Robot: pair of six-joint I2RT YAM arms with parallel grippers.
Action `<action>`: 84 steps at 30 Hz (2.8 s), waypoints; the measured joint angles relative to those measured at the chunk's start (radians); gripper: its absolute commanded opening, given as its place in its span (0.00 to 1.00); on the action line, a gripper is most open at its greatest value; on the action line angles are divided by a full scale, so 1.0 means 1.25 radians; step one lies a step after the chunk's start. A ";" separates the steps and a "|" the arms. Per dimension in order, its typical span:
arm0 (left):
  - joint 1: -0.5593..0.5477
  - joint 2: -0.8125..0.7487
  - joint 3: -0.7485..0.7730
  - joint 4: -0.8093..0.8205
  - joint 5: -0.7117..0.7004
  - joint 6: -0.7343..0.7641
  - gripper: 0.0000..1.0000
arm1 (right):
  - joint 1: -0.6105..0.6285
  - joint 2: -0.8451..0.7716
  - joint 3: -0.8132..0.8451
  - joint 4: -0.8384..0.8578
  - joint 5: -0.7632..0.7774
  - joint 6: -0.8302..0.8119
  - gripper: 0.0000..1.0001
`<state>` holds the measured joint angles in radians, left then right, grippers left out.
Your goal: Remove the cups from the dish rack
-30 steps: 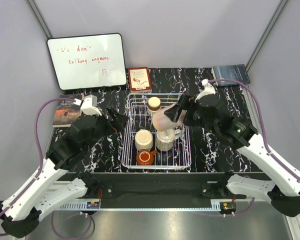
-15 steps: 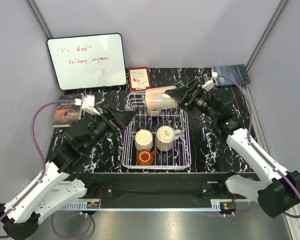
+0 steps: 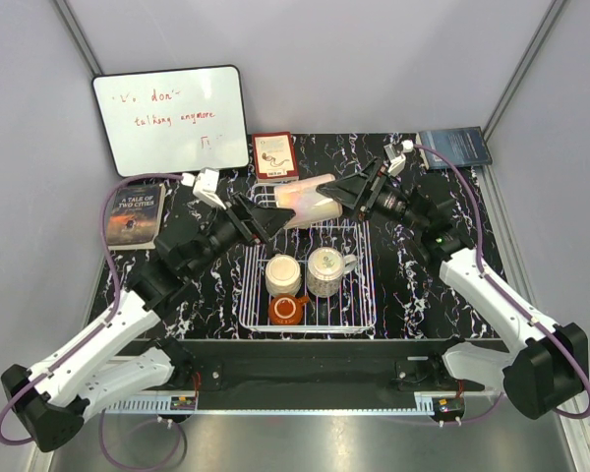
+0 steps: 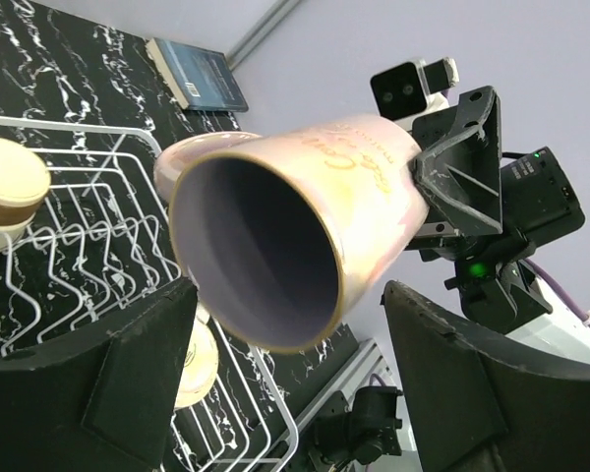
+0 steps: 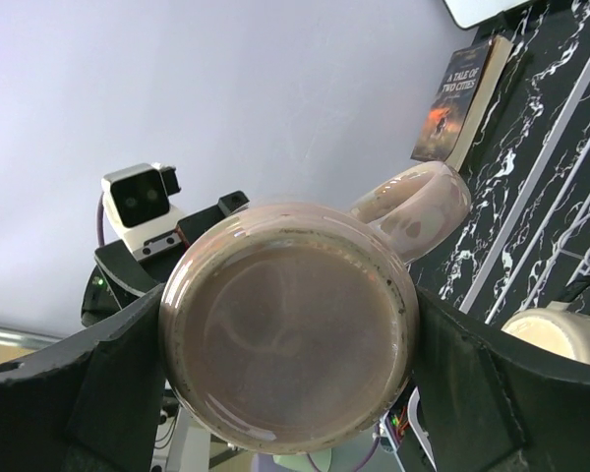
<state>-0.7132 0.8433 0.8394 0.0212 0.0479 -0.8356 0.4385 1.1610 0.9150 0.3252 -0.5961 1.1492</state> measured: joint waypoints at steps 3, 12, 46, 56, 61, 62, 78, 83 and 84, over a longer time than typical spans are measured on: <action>0.000 0.016 0.003 0.030 0.016 -0.001 0.77 | 0.000 0.000 0.000 0.008 -0.015 0.006 0.00; 0.002 0.075 0.011 0.141 0.086 -0.020 0.69 | 0.000 0.002 -0.006 0.058 -0.044 0.029 0.00; -0.005 0.118 0.056 0.142 0.219 -0.018 0.00 | 0.015 0.013 0.045 -0.057 -0.085 -0.001 0.99; -0.004 0.110 0.040 0.158 0.240 -0.012 0.00 | 0.016 0.012 0.046 -0.074 -0.099 -0.020 1.00; -0.005 0.110 0.068 0.098 0.221 0.005 0.00 | 0.029 -0.008 0.140 -0.281 -0.017 -0.134 1.00; -0.006 0.110 0.078 0.087 0.216 0.009 0.00 | 0.033 -0.011 0.166 -0.325 0.004 -0.160 1.00; 0.068 0.077 0.068 -0.250 0.068 0.128 0.00 | 0.010 -0.039 0.310 -0.616 0.332 -0.422 1.00; 0.080 0.082 0.073 -0.253 0.066 0.137 0.00 | 0.010 -0.039 0.305 -0.629 0.338 -0.438 1.00; 0.082 0.089 0.080 -0.257 0.060 0.139 0.00 | 0.010 -0.039 0.304 -0.629 0.338 -0.440 1.00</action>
<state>-0.6109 0.9550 0.9394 -0.3004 0.1234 -0.6621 0.4507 1.1118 1.2953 -0.4610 -0.1734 0.5987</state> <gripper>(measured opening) 0.072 0.999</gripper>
